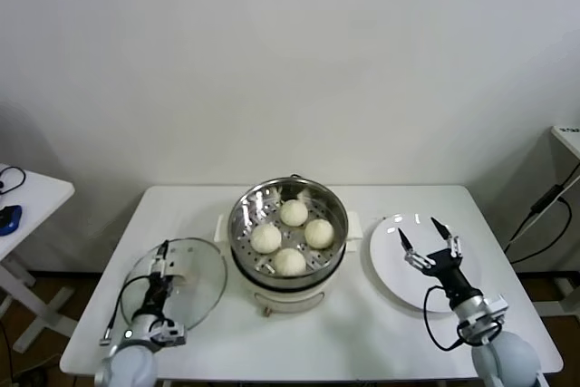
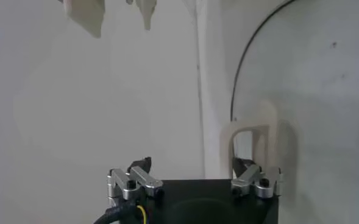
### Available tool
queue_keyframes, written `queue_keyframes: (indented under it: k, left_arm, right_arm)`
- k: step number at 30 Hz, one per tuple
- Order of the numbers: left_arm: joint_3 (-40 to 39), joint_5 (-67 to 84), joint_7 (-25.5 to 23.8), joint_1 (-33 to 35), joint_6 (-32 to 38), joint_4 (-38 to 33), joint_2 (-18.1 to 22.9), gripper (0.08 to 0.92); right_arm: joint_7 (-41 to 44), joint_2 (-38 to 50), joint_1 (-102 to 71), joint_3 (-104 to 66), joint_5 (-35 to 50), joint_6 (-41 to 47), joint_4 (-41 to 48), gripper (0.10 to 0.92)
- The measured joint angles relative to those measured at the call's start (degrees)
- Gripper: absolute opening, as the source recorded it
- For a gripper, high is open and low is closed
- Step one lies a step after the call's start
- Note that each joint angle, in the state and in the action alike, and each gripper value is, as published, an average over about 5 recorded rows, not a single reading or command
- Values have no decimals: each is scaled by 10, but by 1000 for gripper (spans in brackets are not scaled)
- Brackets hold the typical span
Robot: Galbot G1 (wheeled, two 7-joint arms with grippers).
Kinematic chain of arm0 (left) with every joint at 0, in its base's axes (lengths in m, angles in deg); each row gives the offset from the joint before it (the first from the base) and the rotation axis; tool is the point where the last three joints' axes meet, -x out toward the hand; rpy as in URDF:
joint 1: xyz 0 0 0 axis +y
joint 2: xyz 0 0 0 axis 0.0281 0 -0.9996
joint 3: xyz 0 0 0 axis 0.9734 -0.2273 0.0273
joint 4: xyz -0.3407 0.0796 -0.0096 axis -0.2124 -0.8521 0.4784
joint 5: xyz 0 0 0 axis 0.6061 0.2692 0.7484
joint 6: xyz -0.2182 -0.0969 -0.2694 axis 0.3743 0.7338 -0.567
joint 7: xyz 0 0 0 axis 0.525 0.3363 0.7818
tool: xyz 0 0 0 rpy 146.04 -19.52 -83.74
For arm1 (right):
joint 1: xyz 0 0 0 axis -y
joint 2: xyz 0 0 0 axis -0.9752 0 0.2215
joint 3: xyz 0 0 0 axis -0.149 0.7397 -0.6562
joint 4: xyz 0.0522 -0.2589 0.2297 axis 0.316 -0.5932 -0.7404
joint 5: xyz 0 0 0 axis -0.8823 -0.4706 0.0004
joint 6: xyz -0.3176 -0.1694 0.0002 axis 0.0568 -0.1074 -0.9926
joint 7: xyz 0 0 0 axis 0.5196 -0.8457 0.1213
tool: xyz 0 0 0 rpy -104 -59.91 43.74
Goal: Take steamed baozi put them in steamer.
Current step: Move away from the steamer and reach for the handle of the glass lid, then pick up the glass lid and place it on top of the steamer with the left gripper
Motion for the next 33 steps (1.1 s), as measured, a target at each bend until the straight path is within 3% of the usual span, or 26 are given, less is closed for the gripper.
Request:
queue_keyframes:
  k: [3, 22, 33]
  left_arm:
    - [-2, 5, 2, -1, -2, 2, 1, 756]
    - [-9, 25, 13, 4, -9, 9, 4, 185]
    - [-5, 40, 22, 21, -28, -23, -1, 152]
  right_arm:
    - [1, -2, 0, 0, -2, -1, 1, 823]
    - [6, -11, 4, 2, -13, -6, 12, 823]
    - [6, -2, 12, 1, -12, -7, 20, 823]
